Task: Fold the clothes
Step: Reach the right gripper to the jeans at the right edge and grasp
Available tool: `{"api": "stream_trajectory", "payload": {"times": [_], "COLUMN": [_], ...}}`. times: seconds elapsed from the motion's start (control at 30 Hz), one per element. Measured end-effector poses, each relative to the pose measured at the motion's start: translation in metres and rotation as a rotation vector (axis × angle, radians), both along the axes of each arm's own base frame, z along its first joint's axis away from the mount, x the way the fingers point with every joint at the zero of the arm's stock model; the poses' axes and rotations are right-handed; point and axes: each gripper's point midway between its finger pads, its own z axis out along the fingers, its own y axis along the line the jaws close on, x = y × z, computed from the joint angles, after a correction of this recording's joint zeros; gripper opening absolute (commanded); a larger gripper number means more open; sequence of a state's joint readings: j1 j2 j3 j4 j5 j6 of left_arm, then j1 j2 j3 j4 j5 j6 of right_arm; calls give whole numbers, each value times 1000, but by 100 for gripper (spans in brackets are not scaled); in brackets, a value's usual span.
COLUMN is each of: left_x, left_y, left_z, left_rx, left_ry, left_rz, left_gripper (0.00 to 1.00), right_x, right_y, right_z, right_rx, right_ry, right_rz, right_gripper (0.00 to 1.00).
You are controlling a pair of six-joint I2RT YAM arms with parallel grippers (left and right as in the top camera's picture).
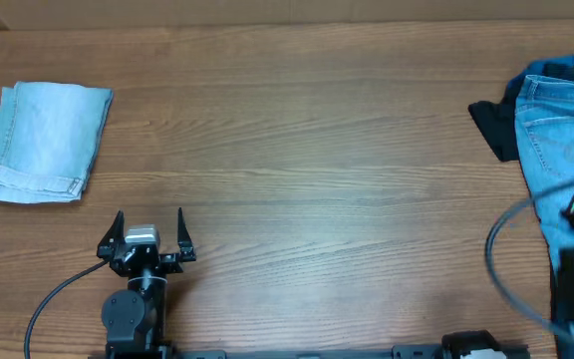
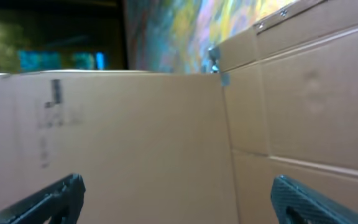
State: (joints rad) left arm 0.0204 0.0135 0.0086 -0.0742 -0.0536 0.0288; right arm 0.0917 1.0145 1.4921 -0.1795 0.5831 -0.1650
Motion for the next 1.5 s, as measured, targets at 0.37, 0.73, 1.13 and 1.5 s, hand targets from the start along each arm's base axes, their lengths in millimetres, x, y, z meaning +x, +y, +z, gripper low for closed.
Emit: {"api": "stream_trajectory", "payload": {"times": [0.37, 0.73, 1.13, 1.5], "left_x": [0, 0, 0, 0], "left_y": [0, 0, 0, 0], "left_z": [0, 0, 0, 0], "left_rx": [0, 0, 0, 0], "left_ry": [0, 0, 0, 1], "left_rz": [0, 0, 0, 0], "left_gripper": [100, 100, 100, 100], "right_x": [87, 128, 181, 214], "right_y": [-65, -80, -162, -230], "right_z": [-32, -120, -259, -411], "right_rx": [78, 350, 851, 1150], "right_ry": [259, 425, 440, 446], "right_rz": [-47, -16, -205, -353], "right_gripper": [100, 100, 100, 100]}}
